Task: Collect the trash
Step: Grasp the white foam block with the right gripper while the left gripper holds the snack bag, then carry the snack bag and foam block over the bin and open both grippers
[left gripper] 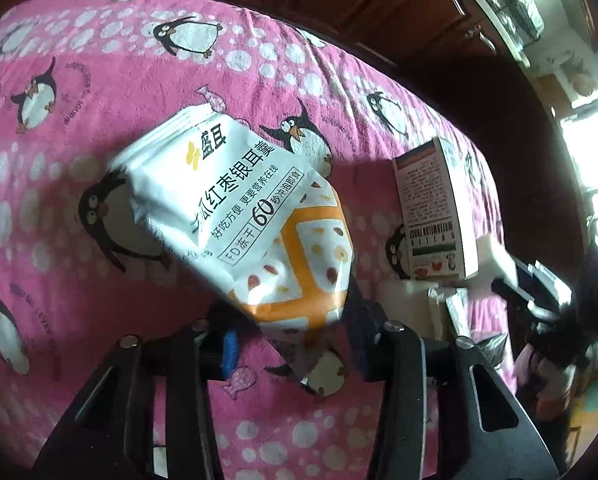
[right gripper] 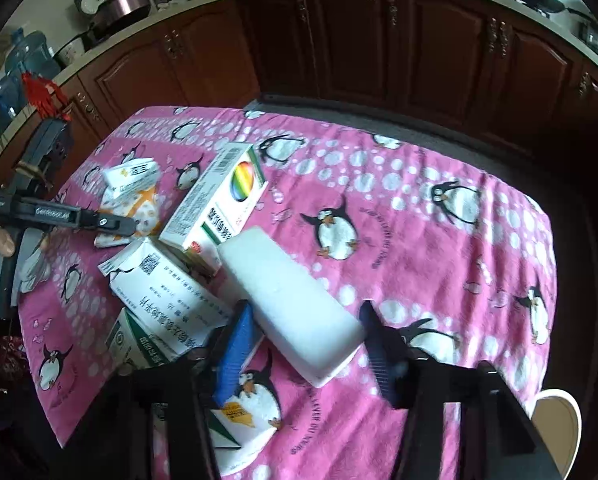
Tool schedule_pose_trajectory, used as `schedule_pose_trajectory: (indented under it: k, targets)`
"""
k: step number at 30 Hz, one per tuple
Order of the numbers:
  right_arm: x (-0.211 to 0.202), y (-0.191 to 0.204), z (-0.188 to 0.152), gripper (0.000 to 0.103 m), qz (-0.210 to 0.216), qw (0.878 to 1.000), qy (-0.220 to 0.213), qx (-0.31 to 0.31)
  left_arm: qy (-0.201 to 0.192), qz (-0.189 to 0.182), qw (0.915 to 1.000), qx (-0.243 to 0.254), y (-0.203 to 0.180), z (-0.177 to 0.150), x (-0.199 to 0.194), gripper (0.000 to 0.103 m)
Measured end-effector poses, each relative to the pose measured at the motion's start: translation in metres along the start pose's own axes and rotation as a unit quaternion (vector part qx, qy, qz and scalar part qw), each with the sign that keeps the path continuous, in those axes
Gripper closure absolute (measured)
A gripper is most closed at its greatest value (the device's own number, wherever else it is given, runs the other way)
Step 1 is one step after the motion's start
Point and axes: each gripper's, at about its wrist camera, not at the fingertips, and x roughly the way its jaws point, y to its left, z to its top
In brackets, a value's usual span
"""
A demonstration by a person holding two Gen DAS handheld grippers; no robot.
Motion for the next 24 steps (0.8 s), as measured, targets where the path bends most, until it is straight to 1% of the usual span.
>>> schedule_pose_trajectory:
  k: [1,4,5,7,10,12,16,18,24]
  targets:
    - [-0.001,0.002,-0.002,0.064,-0.001,1.000,-0.001,-0.001,-0.003,-0.004,1.0000,-0.006,0.001,0.001,0.001,0.056]
    - [-0.009,0.009,-0.013,0.067,-0.014,1.000,-0.010,-0.001,-0.013,-0.003,0.9998,-0.013,-0.001,0.002,0.001,0.057]
    - [-0.014,0.009,-0.016,0.068,-0.020,1.000,-0.018,0.006,-0.016,0.000,0.9998,-0.015,-0.001,0.001,0.001,0.062]
    - [-0.023,0.007,-0.022,0.068,-0.025,0.999,-0.031,0.024,-0.024,0.006,0.9996,-0.016,-0.001,-0.001,-0.001,0.064]
    - [-0.041,0.005,-0.031,0.068,-0.038,0.997,-0.054,0.047,-0.042,0.008,0.9990,-0.011,-0.004,-0.007,-0.012,0.066]
    - [-0.055,0.002,-0.039,0.068,-0.040,0.994,-0.071,0.069,-0.056,0.006,0.9984,-0.003,-0.008,-0.010,-0.023,0.067]
    - [-0.075,-0.002,-0.049,0.068,-0.041,0.990,-0.090,0.103,-0.084,0.015,0.9959,0.032,-0.026,-0.020,-0.050,0.067]
    - [-0.084,-0.002,-0.054,0.068,-0.050,0.987,-0.099,0.117,-0.094,0.027,0.9934,0.060,-0.043,-0.026,-0.060,0.067]
    - [-0.105,-0.002,-0.068,0.068,-0.066,0.978,-0.120,0.160,-0.104,0.025,0.9859,0.129,-0.092,-0.043,-0.067,0.067]
